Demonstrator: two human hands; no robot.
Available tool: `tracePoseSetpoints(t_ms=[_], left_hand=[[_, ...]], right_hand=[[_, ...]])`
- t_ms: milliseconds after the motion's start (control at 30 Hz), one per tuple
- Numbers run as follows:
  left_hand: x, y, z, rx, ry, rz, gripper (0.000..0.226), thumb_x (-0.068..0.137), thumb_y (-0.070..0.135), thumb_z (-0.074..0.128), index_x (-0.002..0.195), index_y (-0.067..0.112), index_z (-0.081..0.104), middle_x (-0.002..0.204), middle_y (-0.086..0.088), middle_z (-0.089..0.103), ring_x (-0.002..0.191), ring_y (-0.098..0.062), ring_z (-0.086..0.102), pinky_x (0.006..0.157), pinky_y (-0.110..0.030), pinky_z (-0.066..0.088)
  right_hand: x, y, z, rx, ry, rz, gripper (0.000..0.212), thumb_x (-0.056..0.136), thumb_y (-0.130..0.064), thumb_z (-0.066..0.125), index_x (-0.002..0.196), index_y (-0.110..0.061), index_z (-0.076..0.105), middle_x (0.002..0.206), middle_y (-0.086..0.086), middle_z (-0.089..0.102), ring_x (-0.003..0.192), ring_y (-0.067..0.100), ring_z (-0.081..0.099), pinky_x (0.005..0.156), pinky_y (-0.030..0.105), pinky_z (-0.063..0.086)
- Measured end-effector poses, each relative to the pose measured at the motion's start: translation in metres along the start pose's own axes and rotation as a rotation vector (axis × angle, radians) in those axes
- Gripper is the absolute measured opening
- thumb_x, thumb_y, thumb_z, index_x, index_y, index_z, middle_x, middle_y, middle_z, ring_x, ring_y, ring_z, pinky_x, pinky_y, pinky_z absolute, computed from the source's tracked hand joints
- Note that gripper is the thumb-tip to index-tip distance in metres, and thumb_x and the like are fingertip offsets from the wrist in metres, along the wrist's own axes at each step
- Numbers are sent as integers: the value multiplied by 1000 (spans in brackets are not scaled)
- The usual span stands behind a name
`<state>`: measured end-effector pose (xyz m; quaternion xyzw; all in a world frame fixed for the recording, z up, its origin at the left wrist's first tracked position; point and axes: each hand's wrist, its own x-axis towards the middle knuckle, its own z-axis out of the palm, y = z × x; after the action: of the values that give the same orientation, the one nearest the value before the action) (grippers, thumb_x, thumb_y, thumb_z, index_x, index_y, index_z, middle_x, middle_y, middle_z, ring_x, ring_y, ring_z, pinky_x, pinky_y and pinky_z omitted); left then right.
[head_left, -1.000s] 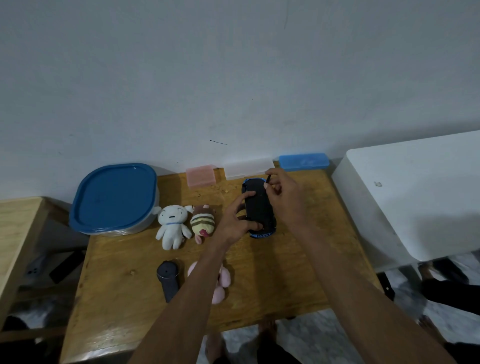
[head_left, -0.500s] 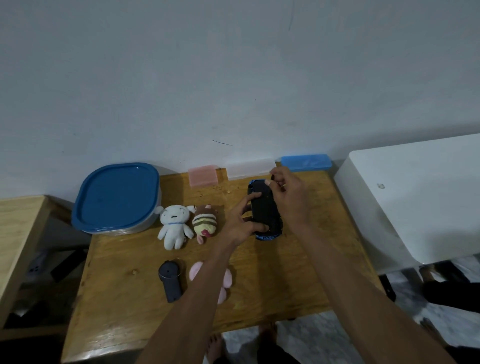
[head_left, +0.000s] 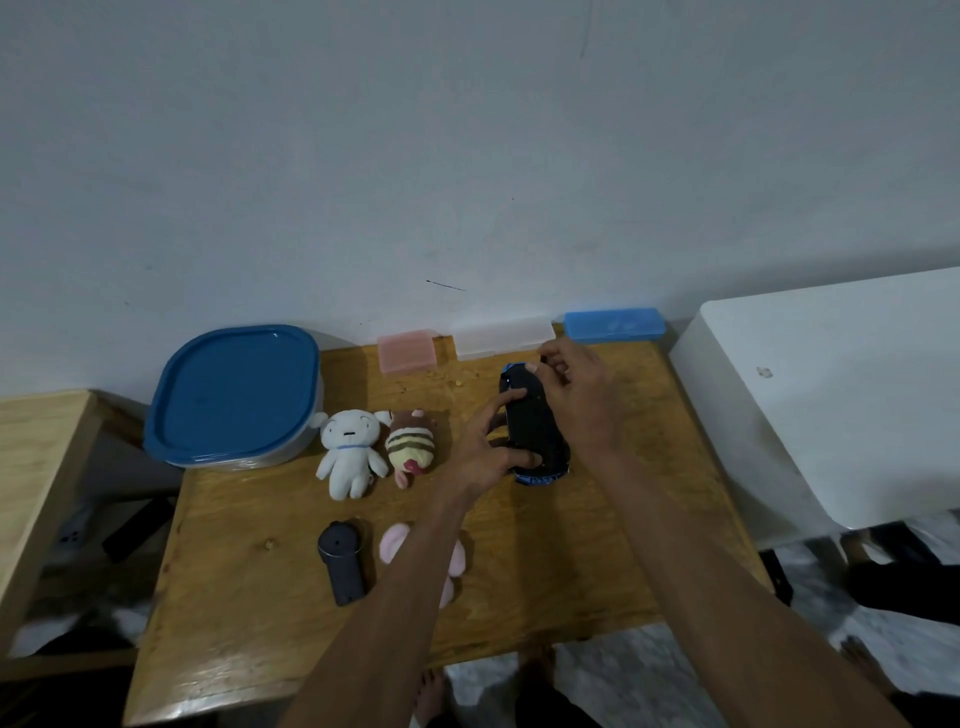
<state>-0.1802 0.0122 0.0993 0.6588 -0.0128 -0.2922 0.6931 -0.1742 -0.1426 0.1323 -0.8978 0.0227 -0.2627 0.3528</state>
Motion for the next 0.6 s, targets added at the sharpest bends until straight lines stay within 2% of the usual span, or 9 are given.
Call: tracePoseSetpoints(t_ms=[133,233,367,467,600], left_hand=[[1,0,-2,-32,7,4,85,66,-13,79,129,41,59,132,-5,56,119,-34,60,90,-59,57],[1,0,-4,-26,7,9,86,66,-14,79,130,39,58,132,-4,56,118,-34,60,89,-59,57],[1,1,-4,-14,6,9,86,66,-14,78,129,41,58,132,-4,56,118,-34,59,90,-58,57],[0,2,-5,-19,9,12,85,67,-15,78,128,41,59,132,-4,56,119,-33,59,89,-57,58],[-2,2,-8,-27,20,15,85,68,-15,78,131,39,57,132,-4,56,120,-32,58,89,-56,58]], right_hand=[[-3,1,1,-21,1,-53,16,96,-25,65,109,-14,66,97,1,70,83,11,65,66,27,58],[-3,-1,2,-11,0,-22,11,94,-21,66,103,-15,63,93,-1,69,82,11,64,66,31,58],[-1,-5,4,24,4,23,23,92,-19,69,114,-18,63,91,-1,67,81,11,61,68,24,55],[-1,-4,4,3,9,-33,16,93,-20,68,109,-15,68,96,0,70,84,11,64,68,26,57],[0,-5,2,3,18,-47,14,94,-17,66,107,-11,68,98,1,72,86,10,67,68,22,58]])
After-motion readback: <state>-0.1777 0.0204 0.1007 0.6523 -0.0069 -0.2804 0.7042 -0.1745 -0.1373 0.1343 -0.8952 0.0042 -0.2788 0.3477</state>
